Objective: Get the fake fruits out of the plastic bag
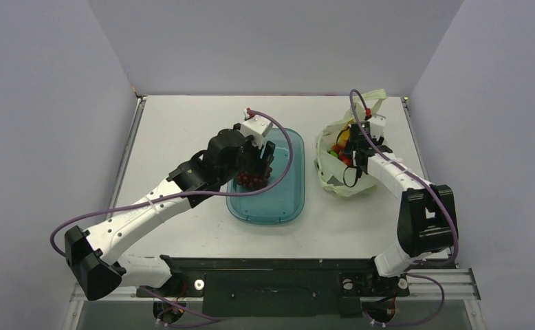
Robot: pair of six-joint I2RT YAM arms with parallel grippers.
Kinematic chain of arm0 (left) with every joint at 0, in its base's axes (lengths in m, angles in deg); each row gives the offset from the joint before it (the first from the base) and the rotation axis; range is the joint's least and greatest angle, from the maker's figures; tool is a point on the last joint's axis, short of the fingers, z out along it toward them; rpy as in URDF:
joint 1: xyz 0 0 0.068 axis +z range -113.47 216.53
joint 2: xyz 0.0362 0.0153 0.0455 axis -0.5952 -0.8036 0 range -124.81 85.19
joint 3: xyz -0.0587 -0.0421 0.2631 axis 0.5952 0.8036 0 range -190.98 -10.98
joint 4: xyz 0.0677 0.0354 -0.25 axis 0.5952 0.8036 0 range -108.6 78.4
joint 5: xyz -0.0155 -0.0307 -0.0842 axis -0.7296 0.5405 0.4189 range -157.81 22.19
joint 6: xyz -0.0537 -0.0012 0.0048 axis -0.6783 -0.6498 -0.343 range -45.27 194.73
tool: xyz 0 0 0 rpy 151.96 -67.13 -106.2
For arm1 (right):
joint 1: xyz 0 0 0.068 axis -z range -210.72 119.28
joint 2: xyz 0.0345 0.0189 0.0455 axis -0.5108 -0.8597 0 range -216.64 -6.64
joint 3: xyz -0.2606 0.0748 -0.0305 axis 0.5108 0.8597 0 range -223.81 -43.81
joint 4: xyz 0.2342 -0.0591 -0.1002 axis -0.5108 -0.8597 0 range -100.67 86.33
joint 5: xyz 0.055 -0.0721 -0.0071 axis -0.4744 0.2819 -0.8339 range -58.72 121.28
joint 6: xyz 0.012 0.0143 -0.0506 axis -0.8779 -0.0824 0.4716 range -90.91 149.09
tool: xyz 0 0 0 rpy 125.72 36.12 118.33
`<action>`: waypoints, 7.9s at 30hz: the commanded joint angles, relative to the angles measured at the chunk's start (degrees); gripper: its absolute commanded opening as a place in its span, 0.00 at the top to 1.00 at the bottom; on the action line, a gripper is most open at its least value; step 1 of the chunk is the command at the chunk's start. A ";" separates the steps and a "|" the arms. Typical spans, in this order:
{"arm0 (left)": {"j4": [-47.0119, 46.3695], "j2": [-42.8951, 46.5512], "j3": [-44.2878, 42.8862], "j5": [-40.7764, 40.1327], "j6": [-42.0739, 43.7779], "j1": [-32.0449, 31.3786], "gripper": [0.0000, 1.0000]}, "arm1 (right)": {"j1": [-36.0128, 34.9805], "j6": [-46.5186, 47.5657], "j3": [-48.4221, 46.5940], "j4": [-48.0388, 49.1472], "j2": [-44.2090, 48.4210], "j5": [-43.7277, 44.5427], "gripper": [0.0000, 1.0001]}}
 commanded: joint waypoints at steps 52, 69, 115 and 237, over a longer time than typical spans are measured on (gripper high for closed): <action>-13.06 8.12 10.96 -9.73 5.95 0.39 0.36 | -3.51 -1.69 -13.49 -1.21 24.30 -16.54 1.00; -21.35 16.80 16.81 -20.41 9.25 0.15 0.36 | -24.41 -6.10 -15.33 2.66 17.18 -17.01 1.00; -24.59 19.38 18.90 -23.74 11.03 -0.10 0.36 | -20.21 -2.23 -1.08 -5.53 25.37 10.20 0.65; -26.30 -29.40 6.14 21.04 -43.08 -11.65 1.00 | 0.50 -8.83 11.70 11.63 10.35 -20.36 0.75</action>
